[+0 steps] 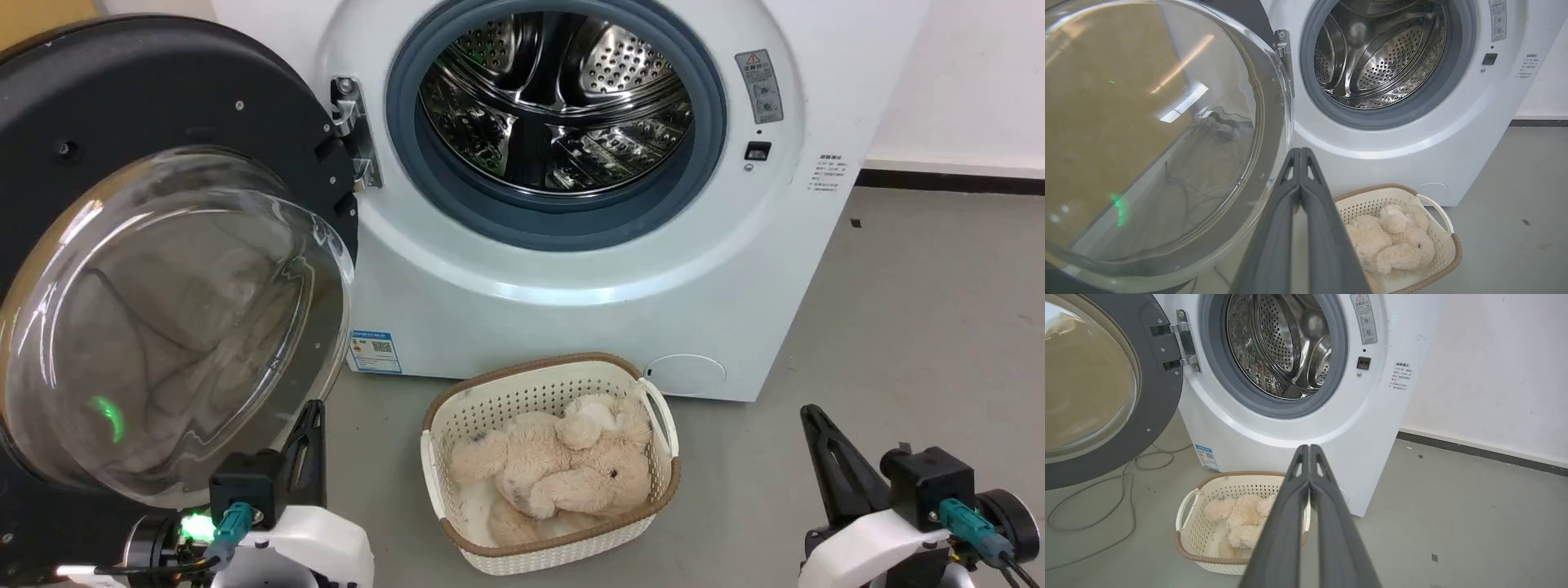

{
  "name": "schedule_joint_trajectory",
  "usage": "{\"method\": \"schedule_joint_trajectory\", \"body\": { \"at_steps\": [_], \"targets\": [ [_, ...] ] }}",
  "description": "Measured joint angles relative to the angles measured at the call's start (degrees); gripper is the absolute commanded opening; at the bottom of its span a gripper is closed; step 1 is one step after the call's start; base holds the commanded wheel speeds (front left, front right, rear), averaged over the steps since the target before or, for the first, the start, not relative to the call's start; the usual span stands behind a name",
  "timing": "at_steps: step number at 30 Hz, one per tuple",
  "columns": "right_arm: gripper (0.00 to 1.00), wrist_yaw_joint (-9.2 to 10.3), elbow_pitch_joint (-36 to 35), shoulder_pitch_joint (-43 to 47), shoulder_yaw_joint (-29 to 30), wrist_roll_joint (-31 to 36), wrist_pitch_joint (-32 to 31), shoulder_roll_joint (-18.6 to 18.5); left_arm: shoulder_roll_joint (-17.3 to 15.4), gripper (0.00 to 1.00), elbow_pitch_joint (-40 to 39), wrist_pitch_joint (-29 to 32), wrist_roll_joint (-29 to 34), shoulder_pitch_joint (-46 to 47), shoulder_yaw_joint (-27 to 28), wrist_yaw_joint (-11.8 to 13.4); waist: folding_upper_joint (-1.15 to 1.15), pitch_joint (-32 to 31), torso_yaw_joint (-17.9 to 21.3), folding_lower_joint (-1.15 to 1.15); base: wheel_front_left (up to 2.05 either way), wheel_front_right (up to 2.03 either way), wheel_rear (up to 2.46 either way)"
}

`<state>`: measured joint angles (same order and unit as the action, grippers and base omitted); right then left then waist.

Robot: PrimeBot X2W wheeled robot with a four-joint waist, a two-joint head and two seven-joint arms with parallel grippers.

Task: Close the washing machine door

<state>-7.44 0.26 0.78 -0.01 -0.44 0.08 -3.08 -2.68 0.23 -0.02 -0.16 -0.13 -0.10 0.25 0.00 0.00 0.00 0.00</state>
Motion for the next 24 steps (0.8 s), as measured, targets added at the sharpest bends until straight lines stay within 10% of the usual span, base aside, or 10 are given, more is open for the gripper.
{"method": "schedule_joint_trajectory", "body": {
  "at_steps": [24],
  "targets": [
    [0.00,0.00,0.00,-0.01,-0.01,0.00,-0.01,0.00,0.00,0.00,0.00,0.00,0.00,0.00,0.00,0.00,0.00,0.00,0.00,0.00,0.00,0.00,0.00]
  ]
}}
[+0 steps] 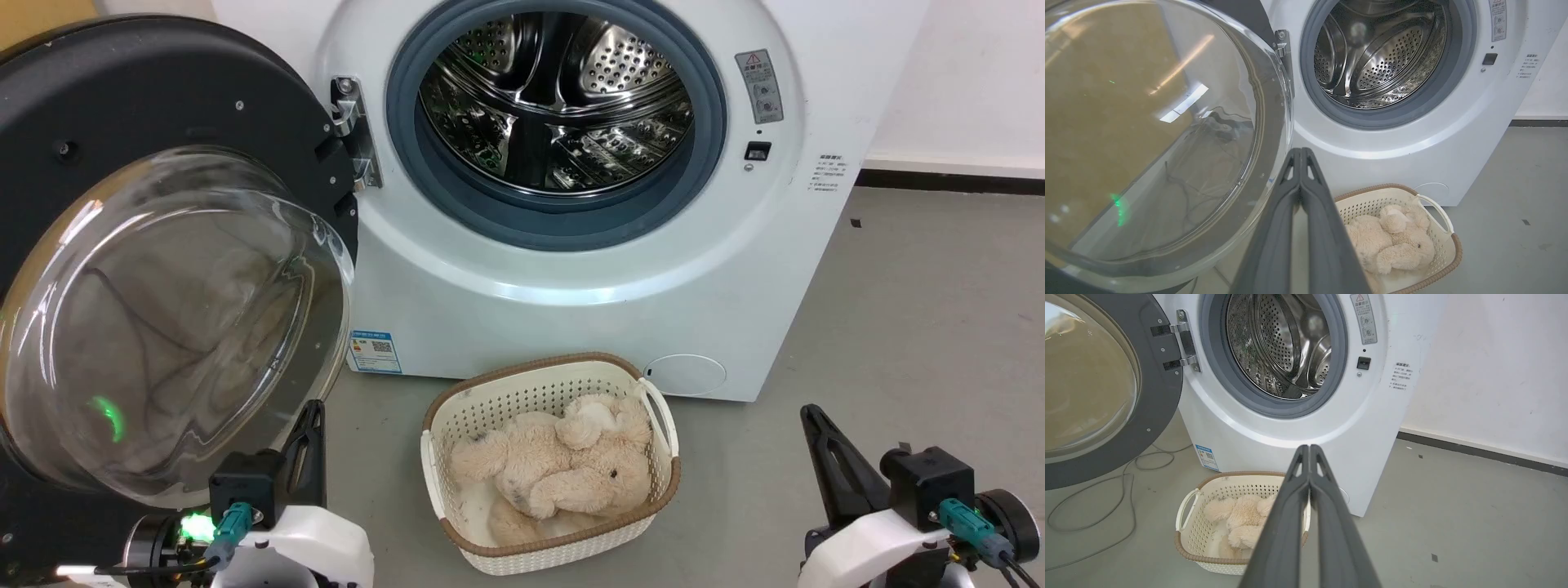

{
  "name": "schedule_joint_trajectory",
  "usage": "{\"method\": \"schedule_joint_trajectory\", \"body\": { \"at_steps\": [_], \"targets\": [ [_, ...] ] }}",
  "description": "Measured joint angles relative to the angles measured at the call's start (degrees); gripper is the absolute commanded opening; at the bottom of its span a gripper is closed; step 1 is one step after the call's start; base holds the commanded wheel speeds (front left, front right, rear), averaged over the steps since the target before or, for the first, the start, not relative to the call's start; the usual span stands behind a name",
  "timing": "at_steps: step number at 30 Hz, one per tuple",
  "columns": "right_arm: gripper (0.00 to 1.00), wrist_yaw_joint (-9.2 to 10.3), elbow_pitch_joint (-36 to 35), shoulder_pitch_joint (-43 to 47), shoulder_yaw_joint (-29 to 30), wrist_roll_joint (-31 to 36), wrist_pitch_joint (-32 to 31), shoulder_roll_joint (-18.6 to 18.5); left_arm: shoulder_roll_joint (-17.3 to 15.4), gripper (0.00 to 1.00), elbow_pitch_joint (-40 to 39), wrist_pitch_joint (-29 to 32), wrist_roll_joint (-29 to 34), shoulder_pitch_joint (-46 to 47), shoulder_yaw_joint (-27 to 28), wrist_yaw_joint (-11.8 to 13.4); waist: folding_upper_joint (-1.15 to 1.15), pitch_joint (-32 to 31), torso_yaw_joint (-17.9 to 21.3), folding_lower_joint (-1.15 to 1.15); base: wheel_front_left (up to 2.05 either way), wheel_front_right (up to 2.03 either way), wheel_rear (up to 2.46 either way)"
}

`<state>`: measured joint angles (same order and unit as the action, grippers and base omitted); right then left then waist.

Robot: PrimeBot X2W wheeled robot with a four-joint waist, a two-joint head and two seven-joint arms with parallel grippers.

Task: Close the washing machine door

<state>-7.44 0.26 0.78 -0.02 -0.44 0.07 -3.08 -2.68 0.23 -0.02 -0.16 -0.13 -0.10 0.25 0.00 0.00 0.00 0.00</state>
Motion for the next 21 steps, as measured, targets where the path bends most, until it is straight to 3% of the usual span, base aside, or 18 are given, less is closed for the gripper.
{"method": "schedule_joint_trajectory", "body": {
  "at_steps": [10,11,21],
  "targets": [
    [0.00,0.00,-0.01,-0.01,0.01,0.00,0.00,0.00,0.00,0.00,0.00,0.00,0.00,0.00,0.00,0.00,0.00,0.00,0.00,0.00,0.00,0.00,0.00],
    [1.00,0.00,0.01,0.02,0.00,-0.03,0.01,-0.01,0.01,1.00,0.02,0.00,-0.01,0.00,0.00,0.02,0.00,0.00,0.00,0.00,0.00,0.00,0.00],
    [1.00,0.00,0.05,0.04,0.43,-0.66,0.52,-0.01,0.02,1.00,0.04,-0.54,-0.01,0.00,-0.41,0.80,0.00,0.09,-0.01,0.00,0.00,0.00,0.00]
  ]
}}
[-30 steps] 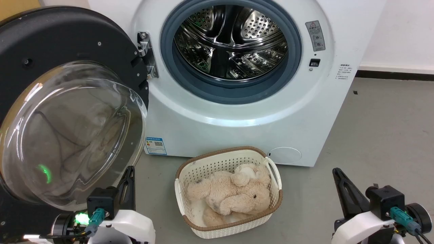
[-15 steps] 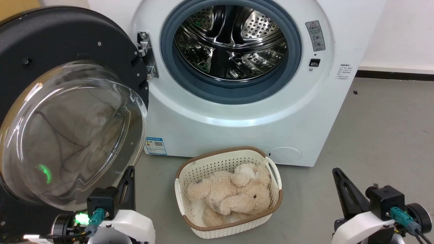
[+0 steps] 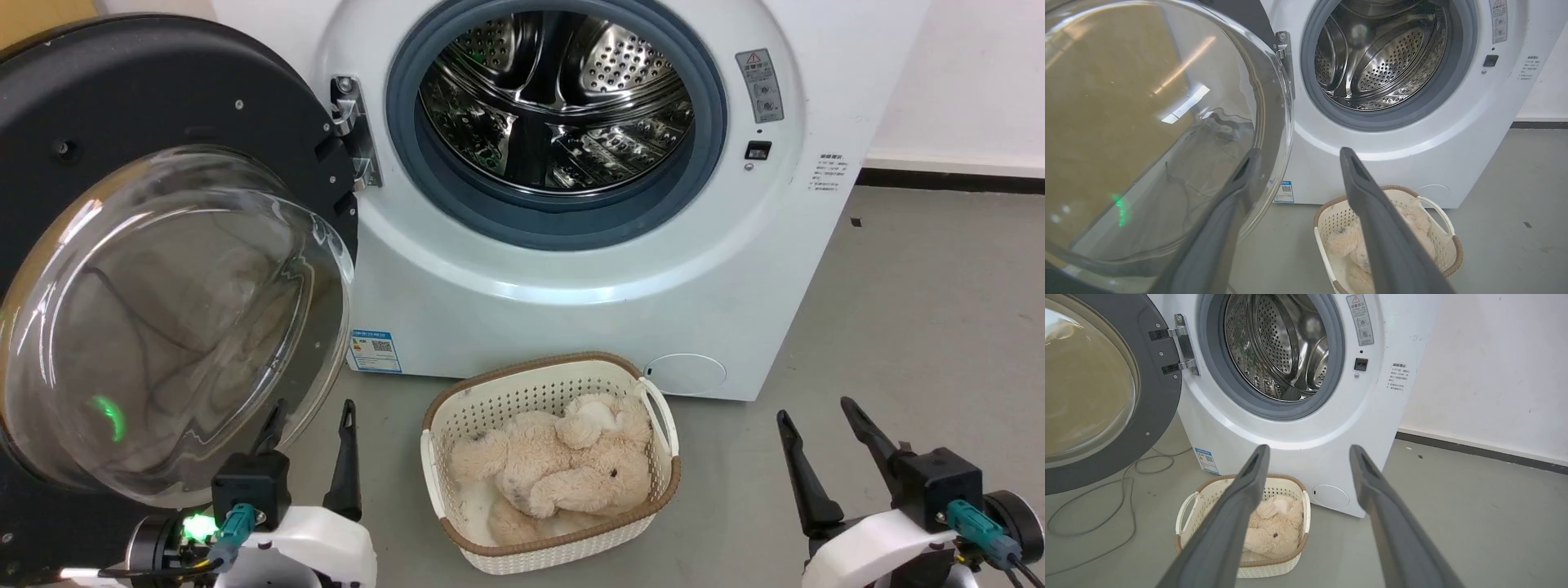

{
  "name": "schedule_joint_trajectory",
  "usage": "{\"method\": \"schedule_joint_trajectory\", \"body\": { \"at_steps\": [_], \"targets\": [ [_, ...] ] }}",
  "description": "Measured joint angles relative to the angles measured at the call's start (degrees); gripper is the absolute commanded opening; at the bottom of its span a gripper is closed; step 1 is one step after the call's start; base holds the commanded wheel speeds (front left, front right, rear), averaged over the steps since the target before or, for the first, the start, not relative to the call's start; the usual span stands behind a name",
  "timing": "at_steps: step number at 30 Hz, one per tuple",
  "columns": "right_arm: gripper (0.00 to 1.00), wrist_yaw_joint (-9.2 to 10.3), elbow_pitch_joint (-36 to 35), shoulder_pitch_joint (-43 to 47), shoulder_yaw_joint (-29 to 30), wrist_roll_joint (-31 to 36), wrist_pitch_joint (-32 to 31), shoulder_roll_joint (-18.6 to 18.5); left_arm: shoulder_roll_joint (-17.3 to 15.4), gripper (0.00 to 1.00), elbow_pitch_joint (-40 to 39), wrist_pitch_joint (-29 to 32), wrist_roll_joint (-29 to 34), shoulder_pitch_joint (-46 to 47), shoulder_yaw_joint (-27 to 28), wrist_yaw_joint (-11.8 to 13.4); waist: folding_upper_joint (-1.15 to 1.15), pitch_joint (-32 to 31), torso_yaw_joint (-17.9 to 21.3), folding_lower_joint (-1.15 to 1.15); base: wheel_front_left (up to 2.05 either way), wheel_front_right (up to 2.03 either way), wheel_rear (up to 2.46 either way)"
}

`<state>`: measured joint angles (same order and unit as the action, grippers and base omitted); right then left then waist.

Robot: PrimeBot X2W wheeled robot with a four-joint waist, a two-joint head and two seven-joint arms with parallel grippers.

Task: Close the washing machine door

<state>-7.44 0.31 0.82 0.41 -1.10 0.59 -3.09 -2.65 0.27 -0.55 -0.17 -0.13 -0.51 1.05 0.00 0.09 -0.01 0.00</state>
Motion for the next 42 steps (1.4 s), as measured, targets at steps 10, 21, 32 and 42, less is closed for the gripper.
{"method": "schedule_joint_trajectory", "body": {
  "at_steps": [10,21,32,42],
  "targets": [
    [1.00,0.00,0.00,-0.01,1.08,-1.01,1.13,0.00,-0.01,0.00,-0.07,-1.10,0.00,0.07,-0.67,1.19,0.00,0.12,-0.22,0.00,0.00,0.00,0.00],
    [1.00,0.00,0.01,-0.02,2.09,-2.53,2.41,0.00,-0.38,0.00,-2.26,-2.49,-0.01,1.43,-1.40,1.90,0.00,0.57,-1.54,0.00,0.00,0.00,0.00],
    [1.00,0.00,0.13,-0.19,3.33,-3.64,3.66,0.00,-1.83,0.00,-6.93,-3.65,0.00,4.00,-1.38,2.87,0.00,1.32,-3.66,0.00,0.00,0.00,0.00],
    [1.00,0.00,0.26,-0.88,4.90,-4.55,5.20,0.00,-4.16,0.00,-11.99,-5.16,-1.36,7.81,1.89,3.05,0.00,2.36,-6.91,0.00,0.00,0.00,0.00]
  ]
}}
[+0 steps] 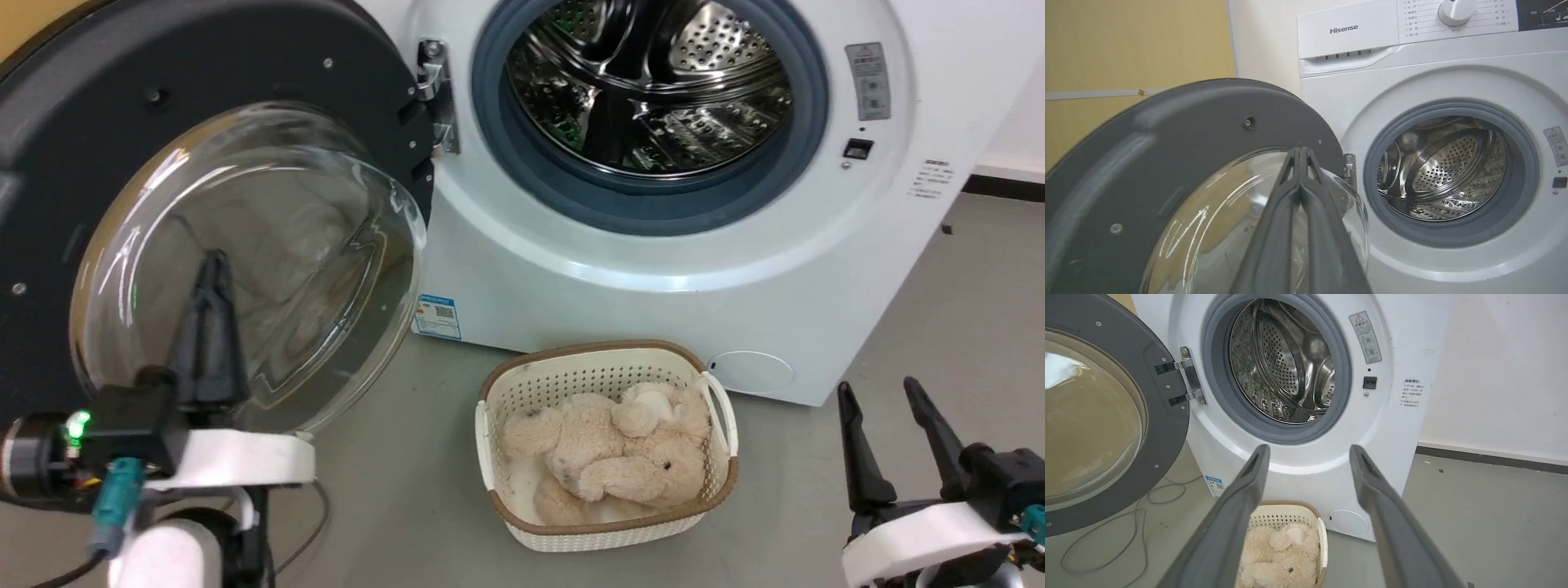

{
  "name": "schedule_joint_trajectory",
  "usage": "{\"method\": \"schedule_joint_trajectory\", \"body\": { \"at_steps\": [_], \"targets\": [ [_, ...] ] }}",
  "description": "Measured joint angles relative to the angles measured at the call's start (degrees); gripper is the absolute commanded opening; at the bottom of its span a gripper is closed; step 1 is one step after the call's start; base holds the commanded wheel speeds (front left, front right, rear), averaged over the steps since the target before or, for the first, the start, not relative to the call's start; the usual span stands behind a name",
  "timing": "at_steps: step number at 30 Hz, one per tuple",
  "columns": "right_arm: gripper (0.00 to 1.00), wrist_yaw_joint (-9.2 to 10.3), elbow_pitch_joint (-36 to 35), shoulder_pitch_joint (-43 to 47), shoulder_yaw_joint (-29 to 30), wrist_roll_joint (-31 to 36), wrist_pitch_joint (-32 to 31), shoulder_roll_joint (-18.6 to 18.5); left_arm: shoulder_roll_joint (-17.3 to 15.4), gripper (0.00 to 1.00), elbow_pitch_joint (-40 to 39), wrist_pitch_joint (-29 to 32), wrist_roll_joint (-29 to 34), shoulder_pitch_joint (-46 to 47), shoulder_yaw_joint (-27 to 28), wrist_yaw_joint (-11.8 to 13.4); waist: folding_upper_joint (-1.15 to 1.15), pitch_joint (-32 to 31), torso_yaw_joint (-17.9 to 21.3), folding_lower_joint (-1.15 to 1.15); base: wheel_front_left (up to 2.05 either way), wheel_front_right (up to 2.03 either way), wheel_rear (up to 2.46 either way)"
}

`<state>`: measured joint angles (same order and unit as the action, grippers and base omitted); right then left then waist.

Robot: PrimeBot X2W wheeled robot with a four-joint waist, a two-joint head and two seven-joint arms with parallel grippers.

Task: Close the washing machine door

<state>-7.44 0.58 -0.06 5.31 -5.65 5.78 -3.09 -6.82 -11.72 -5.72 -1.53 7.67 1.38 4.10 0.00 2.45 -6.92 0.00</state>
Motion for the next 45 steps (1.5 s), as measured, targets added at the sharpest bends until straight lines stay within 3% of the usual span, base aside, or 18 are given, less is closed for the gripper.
{"method": "schedule_joint_trajectory", "body": {
  "at_steps": [11,19,26,36,38,43,45],
  "targets": [
    [1.00,0.00,0.26,-0.54,1.40,-0.48,1.34,0.00,-2.09,0.00,-3.54,-1.41,-2.30,3.98,6.53,-0.33,0.00,1.42,-3.85,0.00,0.00,0.00,0.00],
    [1.00,0.00,0.64,-0.80,2.23,-1.16,2.04,0.01,-2.82,0.00,-3.23,-2.33,-5.79,8.84,12.20,-3.34,0.00,2.44,-7.12,0.00,0.00,0.00,0.00],
    [1.00,0.00,0.76,-1.40,3.01,-1.41,3.01,0.02,-3.28,0.00,1.59,-3.10,-11.11,13.91,17.72,-6.65,0.00,3.49,-9.59,0.00,0.00,0.00,0.00],
    [1.00,0.00,1.02,-2.36,4.54,-1.41,4.08,0.02,-9.22,0.00,16.33,-2.57,-19.15,21.81,22.15,-8.36,0.00,5.83,-12.18,0.00,0.00,0.00,0.00],
    [1.00,0.00,1.29,-2.89,4.94,-1.43,4.63,0.02,-12.23,0.00,23.39,1.40,-23.09,24.81,23.13,-8.84,0.00,6.81,-12.89,0.00,0.00,0.00,0.00],
    [1.00,0.00,2.04,-3.31,5.43,-1.49,5.26,0.04,-13.11,0.00,33.06,13.51,-36.10,31.44,25.43,-9.35,0.00,7.78,-13.87,0.00,0.00,0.00,0.00],
    [1.00,0.00,2.43,-3.50,5.47,-1.49,5.46,0.03,-14.58,0.00,35.52,17.29,-38.10,32.74,25.31,-9.42,0.00,8.22,-14.21,0.00,0.00,0.00,0.00]
  ]
}}
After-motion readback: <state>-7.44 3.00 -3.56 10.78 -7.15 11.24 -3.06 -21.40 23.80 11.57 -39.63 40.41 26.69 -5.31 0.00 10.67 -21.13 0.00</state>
